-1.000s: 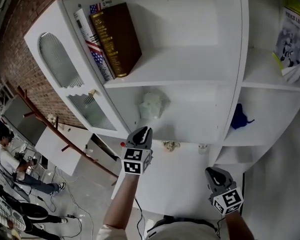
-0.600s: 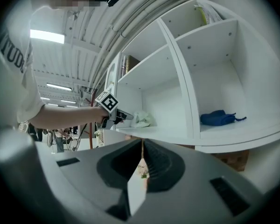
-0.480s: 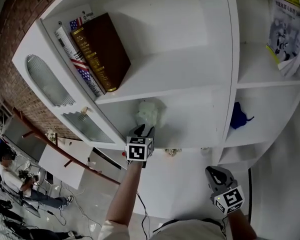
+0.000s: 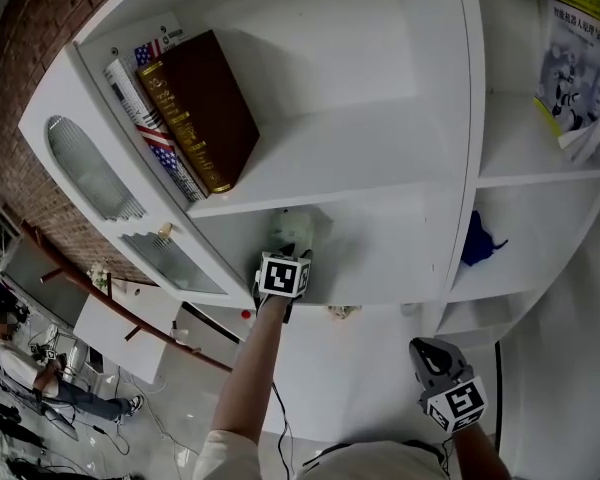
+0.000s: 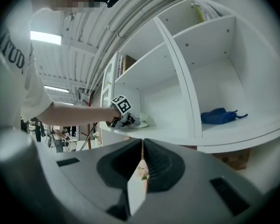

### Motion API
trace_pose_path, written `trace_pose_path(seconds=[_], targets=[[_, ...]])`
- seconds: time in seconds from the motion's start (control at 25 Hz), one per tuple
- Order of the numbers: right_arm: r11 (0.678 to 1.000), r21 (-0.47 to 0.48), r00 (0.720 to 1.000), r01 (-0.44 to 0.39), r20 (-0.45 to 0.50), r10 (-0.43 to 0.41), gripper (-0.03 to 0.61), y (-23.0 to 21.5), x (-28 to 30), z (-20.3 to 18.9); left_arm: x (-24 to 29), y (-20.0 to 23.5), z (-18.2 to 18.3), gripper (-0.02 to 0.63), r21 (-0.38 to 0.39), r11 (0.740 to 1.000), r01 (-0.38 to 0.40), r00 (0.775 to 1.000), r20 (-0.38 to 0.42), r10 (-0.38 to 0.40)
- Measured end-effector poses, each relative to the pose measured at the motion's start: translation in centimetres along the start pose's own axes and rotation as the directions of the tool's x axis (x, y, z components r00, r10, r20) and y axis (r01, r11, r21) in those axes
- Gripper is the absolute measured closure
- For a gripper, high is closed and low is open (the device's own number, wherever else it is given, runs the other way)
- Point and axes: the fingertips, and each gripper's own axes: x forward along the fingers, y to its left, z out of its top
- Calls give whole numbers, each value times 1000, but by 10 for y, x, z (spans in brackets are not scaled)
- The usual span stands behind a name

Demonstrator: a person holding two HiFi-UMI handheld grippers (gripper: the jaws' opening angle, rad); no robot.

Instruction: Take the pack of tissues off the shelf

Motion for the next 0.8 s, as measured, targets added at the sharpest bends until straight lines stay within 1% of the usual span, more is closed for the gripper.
trace_pose_path(seconds=[0.12,0.16,0.2,0.24,0.32,0.44,0.6,0.8], targets=[[1000,-4,1000,-9,5,9,545,2,1,4,9,3,-3,449,-14,1000,17,999,-52,-17],[1000,-3,1000,-9,5,9,545,2,1,5,10,5,-5,470,-22,1000,16,998,-64,-17],[1000,2,1000,-9,5,9,545,1,1,4,12,7,-7,516,-33,999,14,997,-73,-17],[1000,10,1000,-8,5,8,545,1,0,3,13,7,-8,547,-46,999,16,997,-78,-20],[1000,19,1000,-6,3,6,545,-1,0,1,14,7,-10,581,-69,997,26,997,-73,-31],[1000,20,1000,-7,0,7,545,-3,-1,0,9,8,-10,588,-116,993,32,999,-36,-37],[1000,24,1000,-13,-1,13,545,-3,-1,0,-7,8,-7,589,-187,982,35,999,46,-26],[999,18,999,-40,-5,40,545,5,1,-1,-30,7,1,589,-222,975,25,991,136,5]])
